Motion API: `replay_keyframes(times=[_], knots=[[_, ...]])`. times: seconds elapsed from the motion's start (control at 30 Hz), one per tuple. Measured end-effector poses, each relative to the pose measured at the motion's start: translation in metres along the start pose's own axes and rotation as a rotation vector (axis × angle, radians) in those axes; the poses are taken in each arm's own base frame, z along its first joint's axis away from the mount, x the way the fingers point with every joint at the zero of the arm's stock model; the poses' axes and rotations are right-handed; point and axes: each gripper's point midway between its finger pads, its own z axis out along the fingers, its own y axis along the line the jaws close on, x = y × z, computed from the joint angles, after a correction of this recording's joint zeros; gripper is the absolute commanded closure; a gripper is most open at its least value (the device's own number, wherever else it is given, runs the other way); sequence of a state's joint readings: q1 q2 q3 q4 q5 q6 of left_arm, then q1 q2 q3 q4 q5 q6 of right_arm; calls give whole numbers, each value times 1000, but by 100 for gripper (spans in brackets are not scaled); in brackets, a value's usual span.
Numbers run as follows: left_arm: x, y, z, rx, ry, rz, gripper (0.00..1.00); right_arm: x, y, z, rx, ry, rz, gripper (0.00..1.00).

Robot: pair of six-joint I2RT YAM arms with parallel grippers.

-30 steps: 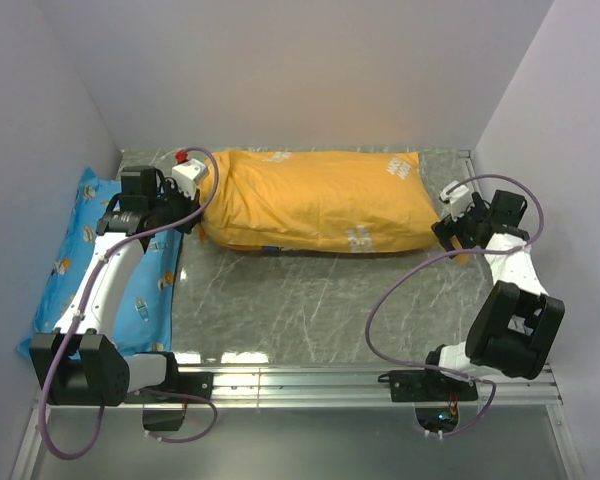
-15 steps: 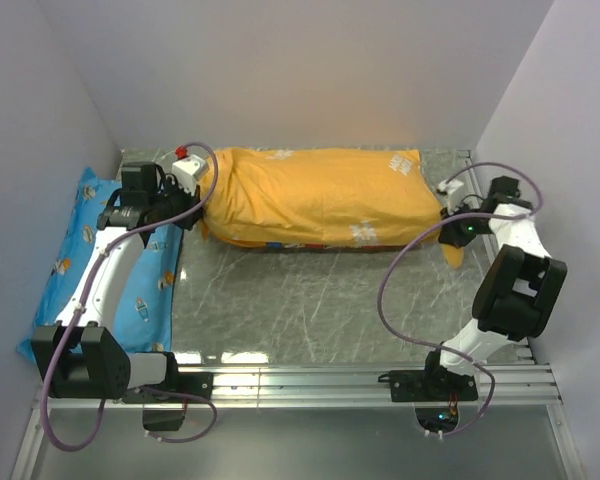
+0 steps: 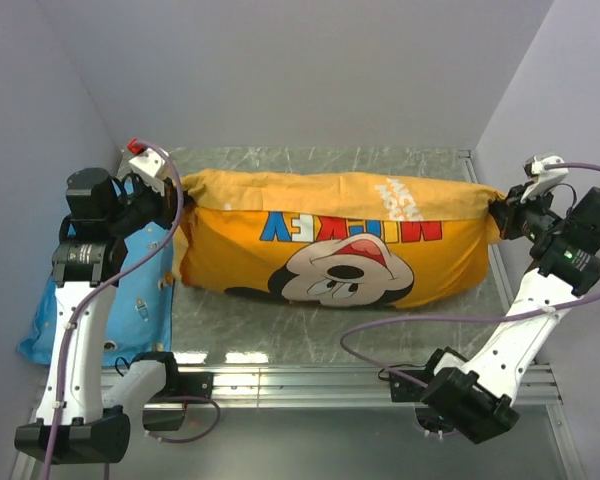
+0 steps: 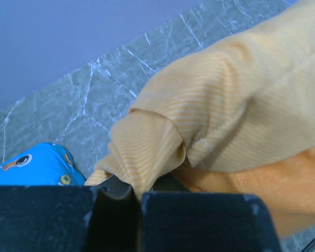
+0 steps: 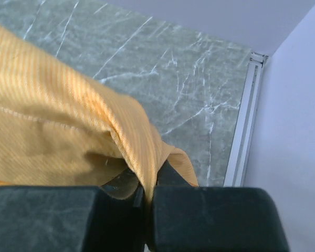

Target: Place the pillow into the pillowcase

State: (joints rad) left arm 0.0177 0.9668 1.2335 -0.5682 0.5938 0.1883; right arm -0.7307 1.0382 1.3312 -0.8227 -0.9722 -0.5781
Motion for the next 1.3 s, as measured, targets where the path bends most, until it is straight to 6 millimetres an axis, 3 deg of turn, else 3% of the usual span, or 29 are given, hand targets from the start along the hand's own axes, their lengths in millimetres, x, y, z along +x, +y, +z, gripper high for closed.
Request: replay_keyframes(times=[0.07,0.17,0.23,0.27,0.3,0.33,0.4,0.47,0.53,0.57,0.67,0.7,0.77,0.83,0.9,1.0,1.17,1.3], knots=[[-6,2,2,-2,-10,-1,100,-2,-2,9,12,1,20,100],[2,15,29,28,33,-40,100,9,-17,43,-2,47,76,100],[18,29,57,53,85,-82,94,24,-30,78,-14,105,130,76],[28,38,75,64,120,-109,90,37,-38,99,-13,149,157,53],[40,48,94,72,162,-138,84,48,-49,119,8,195,184,9],[54,66,118,62,206,-167,69,59,-60,141,27,238,211,2],[64,104,152,18,247,-208,59,67,-82,175,72,308,237,1],[59,152,176,-47,230,-244,48,55,-101,195,114,314,241,1],[53,201,172,-137,197,-294,40,35,-111,194,151,289,226,0],[50,221,160,-184,179,-313,39,23,-112,185,168,272,214,0],[36,257,112,-293,128,-328,29,-11,-96,143,187,216,155,0],[30,257,95,-315,110,-321,27,-19,-88,130,186,200,134,0],[25,233,76,-304,112,-314,1,-32,-61,102,161,169,86,0],[17,196,71,-252,109,-283,1,-30,-35,82,126,157,59,0],[17,154,72,-174,120,-269,1,-12,-12,72,79,176,58,0],[28,117,74,-76,150,-282,1,28,9,67,33,242,97,0],[78,99,65,-71,245,-357,1,97,34,62,-19,384,185,0],[117,81,45,-105,313,-371,1,117,51,48,-29,403,184,0]])
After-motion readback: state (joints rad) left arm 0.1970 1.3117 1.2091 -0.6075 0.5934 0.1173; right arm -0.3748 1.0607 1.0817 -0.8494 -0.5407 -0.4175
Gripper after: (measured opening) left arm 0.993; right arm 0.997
